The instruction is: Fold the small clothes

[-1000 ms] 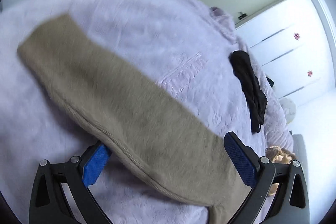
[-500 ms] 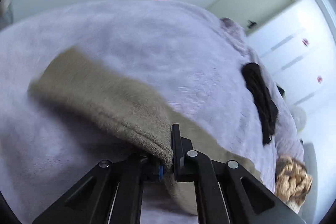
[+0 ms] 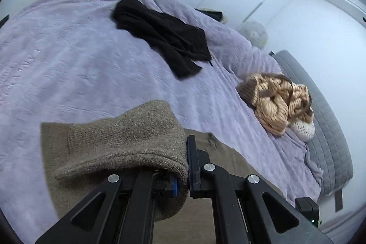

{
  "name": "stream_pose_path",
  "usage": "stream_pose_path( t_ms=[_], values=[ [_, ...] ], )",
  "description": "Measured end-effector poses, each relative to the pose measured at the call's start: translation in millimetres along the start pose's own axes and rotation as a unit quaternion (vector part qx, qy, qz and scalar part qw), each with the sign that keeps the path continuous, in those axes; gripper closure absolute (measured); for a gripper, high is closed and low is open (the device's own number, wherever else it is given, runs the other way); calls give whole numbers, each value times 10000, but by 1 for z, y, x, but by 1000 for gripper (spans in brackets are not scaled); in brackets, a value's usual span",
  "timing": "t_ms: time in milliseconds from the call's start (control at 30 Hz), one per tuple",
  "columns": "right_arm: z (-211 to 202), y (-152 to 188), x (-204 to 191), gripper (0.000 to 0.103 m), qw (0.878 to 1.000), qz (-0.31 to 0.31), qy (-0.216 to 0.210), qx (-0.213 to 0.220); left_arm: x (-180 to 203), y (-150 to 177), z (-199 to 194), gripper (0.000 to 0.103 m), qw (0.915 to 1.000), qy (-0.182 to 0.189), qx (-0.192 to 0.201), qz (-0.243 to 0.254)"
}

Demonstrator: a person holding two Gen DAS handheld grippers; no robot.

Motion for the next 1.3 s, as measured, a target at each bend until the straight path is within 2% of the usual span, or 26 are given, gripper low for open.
stream_pose_path(
  t_ms=[100,167,300,333,367,400,433,467,533,667,733,800,867,933,1000,1067,1167,1200,1233,1267,1300],
  values=[
    [-7,1,38,37,9994,260,209,27,31,37,48,96,9986,94,-464,231],
    [-7,6,59,37,9985,424,339,-9,42,61,71,96,9966,0,-731,393],
    [-3,16,91,37,9963,678,514,-111,40,117,100,96,9831,-647,-1394,991],
    [-1,16,96,37,9960,698,536,-130,37,125,102,92,9808,-709,-1459,1086],
    [0,16,99,37,9959,703,556,-144,36,132,103,82,9786,-779,-1499,1175],
    [2,15,100,37,9959,693,568,-152,35,134,101,40,9765,-875,-1520,1249],
    [3,13,104,36,9960,675,571,-144,34,134,98,6,9745,-1011,-1498,1330],
    [4,10,103,34,9961,651,578,-131,33,131,92,3,9734,-1133,-1398,1414],
    [5,1,100,29,9964,589,610,-89,35,120,76,3,9741,-1085,-1266,1526],
    [9,-25,78,27,9981,270,551,95,25,90,32,3,9768,-1170,-938,1530],
    [10,-44,59,26,9982,-182,483,293,4,72,7,2,9768,-1384,-722,1467],
    [15,-58,29,23,9950,-787,411,448,-28,60,-16,2,9727,-1759,-608,1385],
    [26,-67,-7,23,9850,-1583,417,550,-61,57,-33,2,9651,-2137,-645,1366],
    [38,-71,-40,23,9628,-2548,563,701,-88,64,-45,2,9560,-2461,-773,1395],
    [55,-73,-69,23,9291,-3507,787,869,-108,74,-52,2,9493,-2641,-928,1431],
    [79,-76,-86,23,8988,-4178,981,892,-115,90,-46,2,9429,-2733,-1109,1547],
    [122,-79,-99,24,8614,-4838,1383,691,-122,108,-39,2,9383,-2788,-1281,1596],
    [128,-82,-97,30,8578,-4894,1444,619,-123,111,-36,2,9391,-2798,-1298,1516],
    [131,-86,-95,70,8639,-4812,1378,556,-124,112,-34,2,9402,-2815,-1289,1422],
    [126,-92,-89,96,8818,-4530,1211,501,-124,111,-33,2,9418,-2819,-1262,1331],
    [112,-103,-82,96,9066,-4059,959,640,-124,109,-31,2,9436,-2807,-1220,1260]
  ],
)
Point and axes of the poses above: each gripper's, at about its wrist camera, not at the fingertips, and z roughly the way its jaws point, x to its right, y to its underside, the point moved 5 cm from there along z, roughly the way its jaws point, and after that the axes turned 15 degrees about x, right-handed, at the moved point
